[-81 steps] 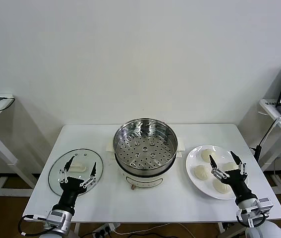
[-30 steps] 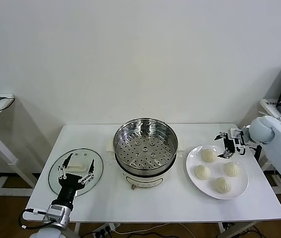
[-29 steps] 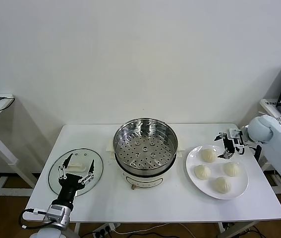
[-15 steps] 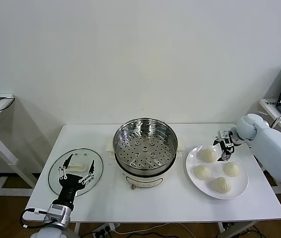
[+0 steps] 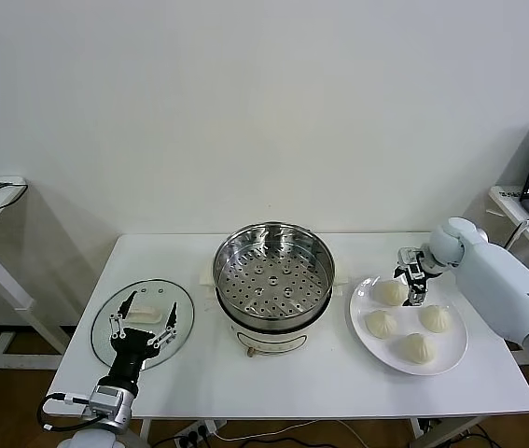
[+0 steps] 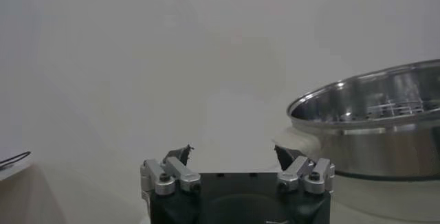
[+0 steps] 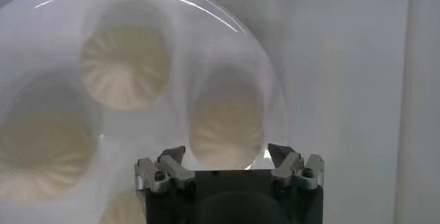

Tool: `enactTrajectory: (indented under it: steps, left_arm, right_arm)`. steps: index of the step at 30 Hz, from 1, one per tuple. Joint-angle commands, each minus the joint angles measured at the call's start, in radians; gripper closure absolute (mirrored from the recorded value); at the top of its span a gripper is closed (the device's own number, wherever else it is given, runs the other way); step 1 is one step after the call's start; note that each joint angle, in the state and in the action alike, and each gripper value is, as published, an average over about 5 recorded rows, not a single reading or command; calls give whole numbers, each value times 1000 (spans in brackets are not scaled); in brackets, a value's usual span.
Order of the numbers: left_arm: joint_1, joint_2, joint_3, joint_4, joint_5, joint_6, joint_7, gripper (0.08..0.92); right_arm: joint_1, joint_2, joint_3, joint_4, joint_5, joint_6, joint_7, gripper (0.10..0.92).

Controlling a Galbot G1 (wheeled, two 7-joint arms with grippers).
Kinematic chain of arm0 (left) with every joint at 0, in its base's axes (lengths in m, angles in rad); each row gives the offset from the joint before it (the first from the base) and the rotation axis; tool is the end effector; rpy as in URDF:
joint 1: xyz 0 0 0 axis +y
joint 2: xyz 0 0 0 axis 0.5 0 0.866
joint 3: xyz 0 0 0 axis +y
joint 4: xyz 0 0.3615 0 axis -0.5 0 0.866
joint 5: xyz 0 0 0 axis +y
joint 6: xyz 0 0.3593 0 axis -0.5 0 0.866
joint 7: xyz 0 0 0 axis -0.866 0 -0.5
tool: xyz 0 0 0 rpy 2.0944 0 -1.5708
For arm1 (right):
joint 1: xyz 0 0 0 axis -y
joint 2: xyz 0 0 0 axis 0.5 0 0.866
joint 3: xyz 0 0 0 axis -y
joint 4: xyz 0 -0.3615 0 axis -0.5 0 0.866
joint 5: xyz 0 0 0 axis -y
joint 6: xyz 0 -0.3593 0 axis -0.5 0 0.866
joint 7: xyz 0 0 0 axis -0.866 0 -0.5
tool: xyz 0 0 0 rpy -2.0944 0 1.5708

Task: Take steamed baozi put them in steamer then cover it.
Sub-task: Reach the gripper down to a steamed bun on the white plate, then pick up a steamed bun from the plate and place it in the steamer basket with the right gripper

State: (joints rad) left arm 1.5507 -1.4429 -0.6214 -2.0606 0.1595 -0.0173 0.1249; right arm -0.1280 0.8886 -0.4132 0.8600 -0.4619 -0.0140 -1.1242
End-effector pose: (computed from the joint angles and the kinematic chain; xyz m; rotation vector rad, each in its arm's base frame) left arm 0.1862 0.0553 -0.3160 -0.1592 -3.0858 -0.4962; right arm 0.5756 -0.2055 -0.2362 1.1282 -1.4038 1.4161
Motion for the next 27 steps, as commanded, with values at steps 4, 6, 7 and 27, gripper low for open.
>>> enactTrajectory:
  steps: [4,6,7,27]
  left_arm:
    - [1,1,1,-2,4,1,1,177]
    - [2,1,1,-3,4,1,1,177]
    - [2,0,1,-3,4,0,1,177]
    - [5,-4,5,-6,10,-1,0,177]
  right_arm:
    - [-3,18,9,-14,-24,1,9,203]
    - [-5,20,9,-14,-25,0,10,203]
    - [-5,21,8,-14,-24,0,10,203]
    - [40,-88,-69,115,92,14,-7,355]
